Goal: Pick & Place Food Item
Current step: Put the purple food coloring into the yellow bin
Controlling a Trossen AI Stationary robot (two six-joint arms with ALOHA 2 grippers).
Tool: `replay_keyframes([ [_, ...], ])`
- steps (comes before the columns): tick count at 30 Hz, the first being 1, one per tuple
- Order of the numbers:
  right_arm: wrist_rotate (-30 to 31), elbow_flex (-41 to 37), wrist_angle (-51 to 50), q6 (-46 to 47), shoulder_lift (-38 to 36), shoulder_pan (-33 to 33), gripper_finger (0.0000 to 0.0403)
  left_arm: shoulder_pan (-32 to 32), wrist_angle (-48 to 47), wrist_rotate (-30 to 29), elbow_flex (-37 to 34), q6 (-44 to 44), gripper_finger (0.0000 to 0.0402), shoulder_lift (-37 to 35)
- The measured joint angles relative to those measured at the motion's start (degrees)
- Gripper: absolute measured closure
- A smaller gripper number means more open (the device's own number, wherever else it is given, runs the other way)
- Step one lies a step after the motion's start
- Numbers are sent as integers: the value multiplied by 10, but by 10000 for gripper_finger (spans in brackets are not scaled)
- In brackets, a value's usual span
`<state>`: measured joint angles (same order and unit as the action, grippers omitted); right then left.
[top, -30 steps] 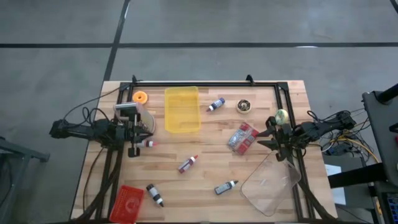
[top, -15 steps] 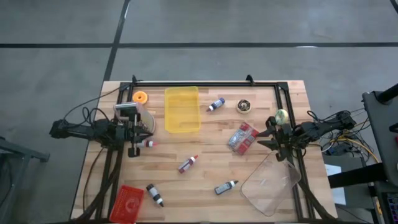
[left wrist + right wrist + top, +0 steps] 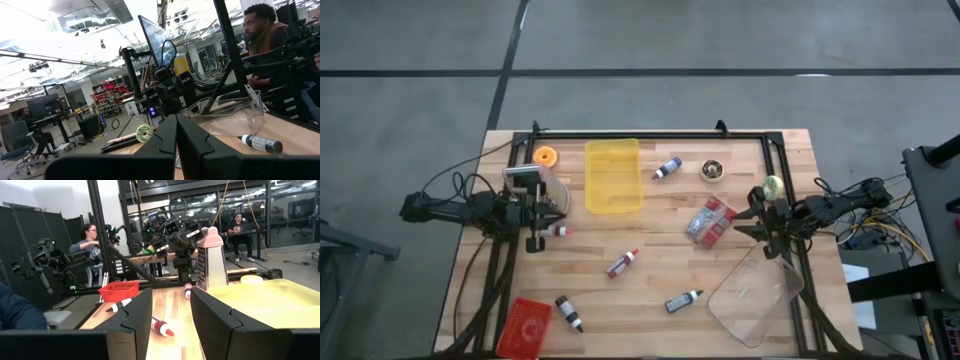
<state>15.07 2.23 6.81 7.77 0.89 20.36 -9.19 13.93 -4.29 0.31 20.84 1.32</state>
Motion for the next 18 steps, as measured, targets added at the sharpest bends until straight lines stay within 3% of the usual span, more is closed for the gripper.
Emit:
replay_keyframes([
  [18, 1, 0, -4, -23, 0, 0, 273, 0, 0, 0, 0, 0, 388, 0],
])
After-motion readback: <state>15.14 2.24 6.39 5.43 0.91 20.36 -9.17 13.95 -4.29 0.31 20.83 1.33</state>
